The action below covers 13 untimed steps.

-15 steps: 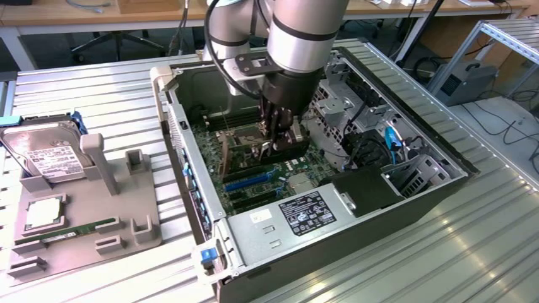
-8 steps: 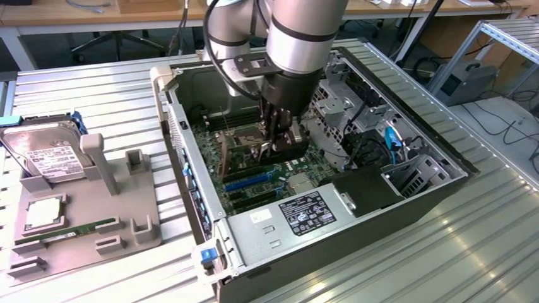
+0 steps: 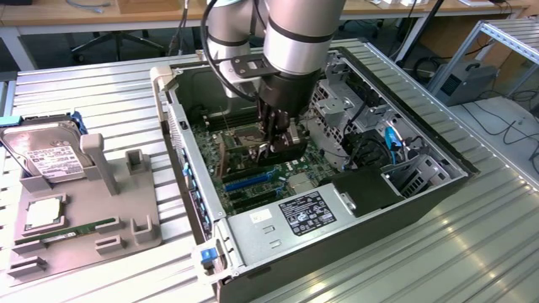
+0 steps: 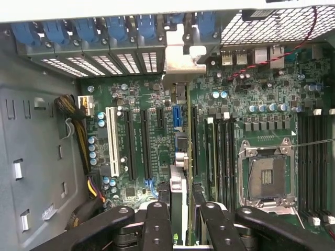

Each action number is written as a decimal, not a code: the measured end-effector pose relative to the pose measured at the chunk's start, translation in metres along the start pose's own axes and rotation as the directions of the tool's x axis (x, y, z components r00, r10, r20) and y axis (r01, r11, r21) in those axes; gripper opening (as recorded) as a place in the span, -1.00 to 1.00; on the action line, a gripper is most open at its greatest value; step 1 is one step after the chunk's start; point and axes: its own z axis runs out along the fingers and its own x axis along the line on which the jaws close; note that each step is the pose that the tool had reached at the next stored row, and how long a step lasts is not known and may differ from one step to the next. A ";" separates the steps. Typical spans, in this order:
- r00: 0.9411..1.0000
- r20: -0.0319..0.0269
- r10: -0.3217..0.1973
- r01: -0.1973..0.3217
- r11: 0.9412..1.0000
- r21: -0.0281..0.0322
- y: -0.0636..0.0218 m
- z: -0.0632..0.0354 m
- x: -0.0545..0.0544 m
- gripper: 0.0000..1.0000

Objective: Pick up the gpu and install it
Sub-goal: 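Insert the gpu into the slot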

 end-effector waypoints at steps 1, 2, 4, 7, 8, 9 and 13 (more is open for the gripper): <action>1.000 0.000 0.000 0.000 1.000 0.000 0.0003 0.0001 0.000 -0.47; 1.000 0.000 0.000 0.000 1.000 0.000 0.0011 0.0003 0.001 -0.47; 1.000 0.000 0.000 0.000 1.000 0.000 0.0023 0.0005 0.001 -0.47; 1.000 0.000 0.000 0.000 1.000 0.000 0.0037 0.0009 0.001 -0.47; 1.000 0.000 0.000 0.000 1.000 0.000 0.0040 0.0010 0.001 -0.47; 1.000 0.000 0.000 0.000 1.000 0.000 0.0043 0.0012 0.001 -0.47; 1.000 0.000 0.000 0.000 1.000 0.000 0.0057 0.0018 0.002 -0.47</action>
